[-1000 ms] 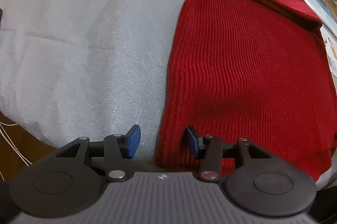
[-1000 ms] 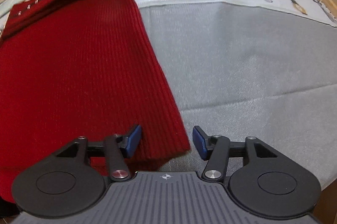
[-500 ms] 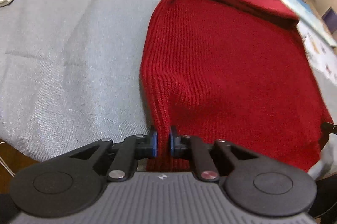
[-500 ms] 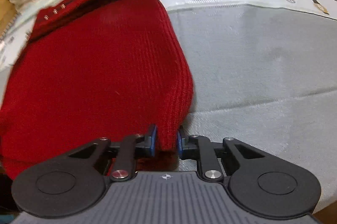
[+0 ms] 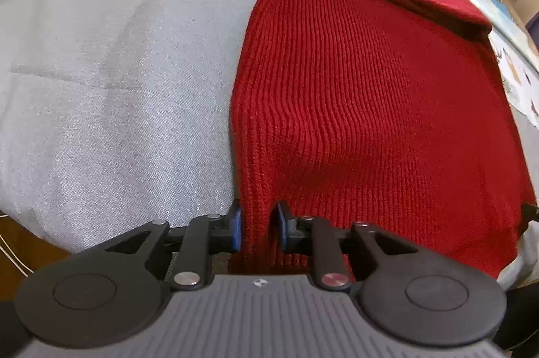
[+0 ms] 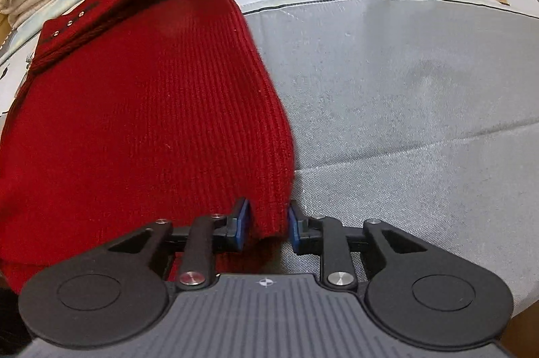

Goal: Fold small clothes
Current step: 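Hold the hem with both tools and pull it taut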

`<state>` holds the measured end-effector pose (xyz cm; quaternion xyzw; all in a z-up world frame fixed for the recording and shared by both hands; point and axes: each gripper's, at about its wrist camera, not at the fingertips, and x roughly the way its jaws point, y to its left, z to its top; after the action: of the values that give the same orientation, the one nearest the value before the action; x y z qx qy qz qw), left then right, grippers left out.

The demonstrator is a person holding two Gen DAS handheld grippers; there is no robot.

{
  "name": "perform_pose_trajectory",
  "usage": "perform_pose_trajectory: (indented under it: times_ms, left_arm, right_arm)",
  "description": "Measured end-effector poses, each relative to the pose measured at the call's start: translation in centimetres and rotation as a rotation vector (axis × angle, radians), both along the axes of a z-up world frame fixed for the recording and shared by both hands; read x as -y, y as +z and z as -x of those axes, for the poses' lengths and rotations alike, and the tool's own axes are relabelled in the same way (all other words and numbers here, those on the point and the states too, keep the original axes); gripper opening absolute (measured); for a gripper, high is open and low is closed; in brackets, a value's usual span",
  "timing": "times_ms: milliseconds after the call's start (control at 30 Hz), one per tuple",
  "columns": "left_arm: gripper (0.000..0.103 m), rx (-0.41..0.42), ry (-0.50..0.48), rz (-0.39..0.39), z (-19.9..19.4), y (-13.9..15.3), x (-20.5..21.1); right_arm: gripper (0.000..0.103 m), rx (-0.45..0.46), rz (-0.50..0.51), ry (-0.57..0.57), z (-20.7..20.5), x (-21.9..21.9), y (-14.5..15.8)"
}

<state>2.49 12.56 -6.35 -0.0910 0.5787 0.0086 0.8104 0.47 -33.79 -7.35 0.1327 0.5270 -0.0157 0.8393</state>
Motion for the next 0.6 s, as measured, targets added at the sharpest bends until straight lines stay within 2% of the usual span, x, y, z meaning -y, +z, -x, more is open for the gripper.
perform_pose_trajectory:
  times_ms: [167,200,233,433,600]
  left_arm:
    - [0.021,0.000,-0.013,-0.010,0.0,-0.2,0.1]
    - [0.018,0.003,-0.018,-0.014,-0.4,-0.3,0.3]
    - [0.013,0.009,-0.022,-0.018,-0.5,-0.2,0.5]
    - [0.013,0.030,-0.018,-0.005,-0.7,0.1,0.6]
    - [0.017,0.009,-0.017,-0.011,-0.7,-0.1,0.4]
  right_arm:
    - [0.029,0.001,0.001,0.009,0.0,0.0,-0.2]
    - [0.029,0.003,0.003,0.013,-0.2,0.1,-0.3]
    - [0.023,0.009,0.005,0.017,-0.5,0.3,-0.3]
    - [0.019,0.096,-0.029,-0.021,0.1,1.3,1.1]
    - [0.020,0.062,-0.031,-0.021,-0.1,1.2,0.6]
